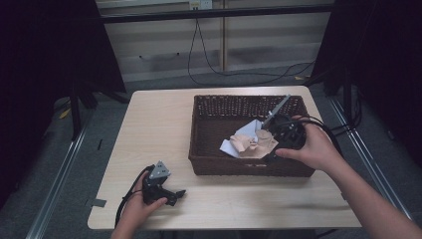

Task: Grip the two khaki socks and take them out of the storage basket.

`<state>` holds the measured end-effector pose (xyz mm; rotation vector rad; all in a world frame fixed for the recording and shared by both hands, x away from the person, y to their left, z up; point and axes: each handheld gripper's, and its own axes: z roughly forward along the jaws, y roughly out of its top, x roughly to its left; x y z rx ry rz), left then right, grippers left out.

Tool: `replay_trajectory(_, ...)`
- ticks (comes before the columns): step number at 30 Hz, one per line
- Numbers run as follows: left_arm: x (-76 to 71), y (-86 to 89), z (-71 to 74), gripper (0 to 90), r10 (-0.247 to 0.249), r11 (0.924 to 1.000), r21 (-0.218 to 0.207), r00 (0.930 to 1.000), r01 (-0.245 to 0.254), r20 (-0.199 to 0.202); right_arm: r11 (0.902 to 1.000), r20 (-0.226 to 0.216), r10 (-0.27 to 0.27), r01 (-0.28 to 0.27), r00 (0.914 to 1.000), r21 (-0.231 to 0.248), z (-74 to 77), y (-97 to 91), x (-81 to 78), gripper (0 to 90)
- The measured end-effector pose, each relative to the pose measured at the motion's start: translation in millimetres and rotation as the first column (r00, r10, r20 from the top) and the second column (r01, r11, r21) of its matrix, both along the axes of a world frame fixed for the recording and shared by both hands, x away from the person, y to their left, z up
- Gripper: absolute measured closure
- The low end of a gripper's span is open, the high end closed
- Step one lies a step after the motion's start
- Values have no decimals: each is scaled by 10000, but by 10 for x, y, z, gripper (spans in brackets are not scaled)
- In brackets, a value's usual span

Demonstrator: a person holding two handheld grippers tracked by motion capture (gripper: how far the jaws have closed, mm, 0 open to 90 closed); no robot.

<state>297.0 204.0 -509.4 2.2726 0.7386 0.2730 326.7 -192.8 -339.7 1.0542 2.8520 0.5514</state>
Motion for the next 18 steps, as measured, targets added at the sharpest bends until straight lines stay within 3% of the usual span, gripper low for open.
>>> replay_trajectory(12, 0, 0, 0, 0, -1, 10000, -1, 10000, 1, -1, 9940, -77, -1029, 1031, 9947, 352, -224, 105, 369, 160)
replay_trajectory(18, 1, 0, 0, 0, -4, 10000, 3, 10000, 4, 12, 9891, -250, -1407, 1416, 9897, 395, -408, 192, 517, 271)
